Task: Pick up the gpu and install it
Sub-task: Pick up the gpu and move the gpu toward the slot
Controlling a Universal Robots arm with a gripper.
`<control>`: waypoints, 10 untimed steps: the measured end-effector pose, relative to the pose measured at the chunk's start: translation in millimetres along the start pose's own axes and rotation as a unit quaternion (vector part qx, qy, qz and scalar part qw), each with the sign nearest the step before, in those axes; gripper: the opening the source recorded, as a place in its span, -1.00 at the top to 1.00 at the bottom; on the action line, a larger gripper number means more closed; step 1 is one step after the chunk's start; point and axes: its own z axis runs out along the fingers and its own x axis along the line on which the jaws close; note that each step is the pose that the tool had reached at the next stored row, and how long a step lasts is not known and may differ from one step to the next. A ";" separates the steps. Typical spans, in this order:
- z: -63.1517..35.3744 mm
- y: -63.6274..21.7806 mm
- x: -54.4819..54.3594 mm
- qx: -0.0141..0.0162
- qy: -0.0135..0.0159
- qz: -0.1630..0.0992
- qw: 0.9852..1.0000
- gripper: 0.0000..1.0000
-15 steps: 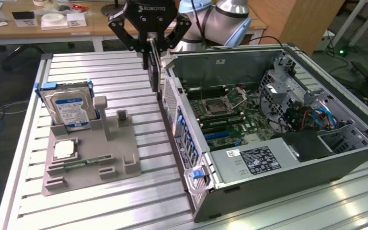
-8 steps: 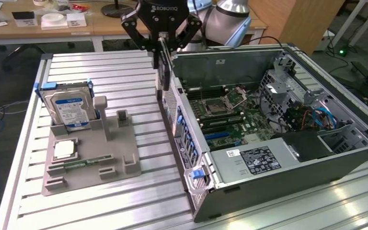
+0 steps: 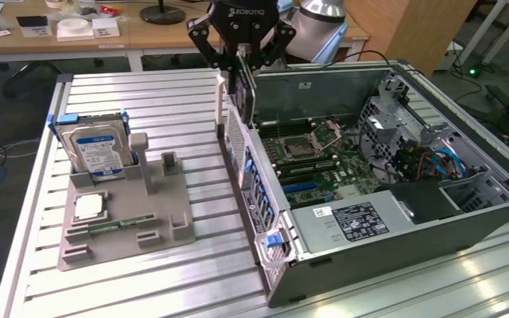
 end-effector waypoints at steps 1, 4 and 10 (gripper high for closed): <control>0.0 0.1 -2.6 0.000 0.000 0.000 1.000 0.43; 0.1 0.4 -10.3 0.000 0.000 0.000 1.000 0.43; 0.2 1.1 -24.2 0.000 0.000 0.000 1.000 0.43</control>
